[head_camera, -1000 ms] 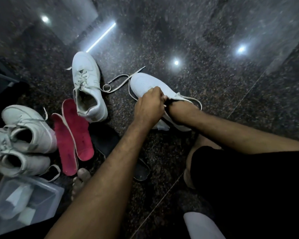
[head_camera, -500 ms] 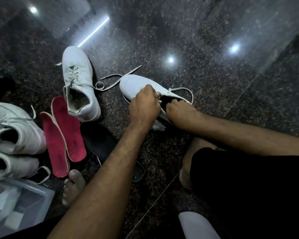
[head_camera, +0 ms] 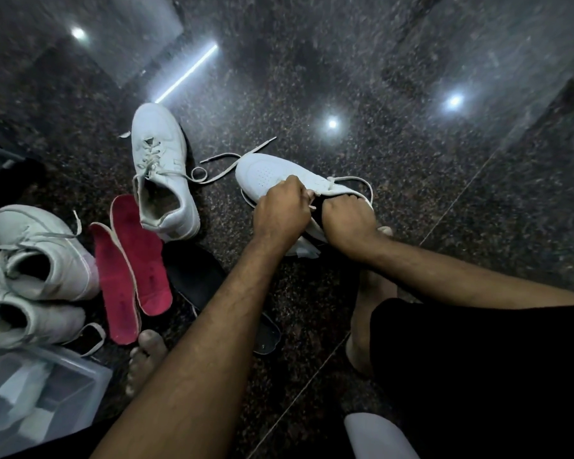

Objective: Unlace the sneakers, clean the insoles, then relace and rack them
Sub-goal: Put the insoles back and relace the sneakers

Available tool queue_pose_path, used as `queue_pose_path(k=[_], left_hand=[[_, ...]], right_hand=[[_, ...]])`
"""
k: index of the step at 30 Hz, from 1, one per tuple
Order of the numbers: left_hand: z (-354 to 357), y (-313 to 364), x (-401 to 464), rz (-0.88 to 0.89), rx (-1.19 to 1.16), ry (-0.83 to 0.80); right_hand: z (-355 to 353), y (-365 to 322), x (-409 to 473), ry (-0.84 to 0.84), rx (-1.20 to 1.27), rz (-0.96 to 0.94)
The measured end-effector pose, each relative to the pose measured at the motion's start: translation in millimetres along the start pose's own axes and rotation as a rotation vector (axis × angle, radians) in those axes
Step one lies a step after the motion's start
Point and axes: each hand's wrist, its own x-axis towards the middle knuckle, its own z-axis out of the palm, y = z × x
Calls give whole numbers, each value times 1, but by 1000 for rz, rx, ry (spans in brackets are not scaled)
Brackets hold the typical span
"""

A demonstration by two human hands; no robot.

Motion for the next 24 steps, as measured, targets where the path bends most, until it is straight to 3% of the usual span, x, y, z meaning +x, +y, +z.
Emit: queue_pose_path(k=[8,16,21,24], left_hand=[[0,-3,-4,58,-12,34],[-7,15,-17,344,107,65],[-4,4,-19,267,22,78],[-5,7,-15,279,-51,58]], right_hand=[[-4,9,0,15,55,-70],[-8,9,8,39,184,-87],[-2,7,17,-15,343,-244],[-5,6,23,-60,397,-152]])
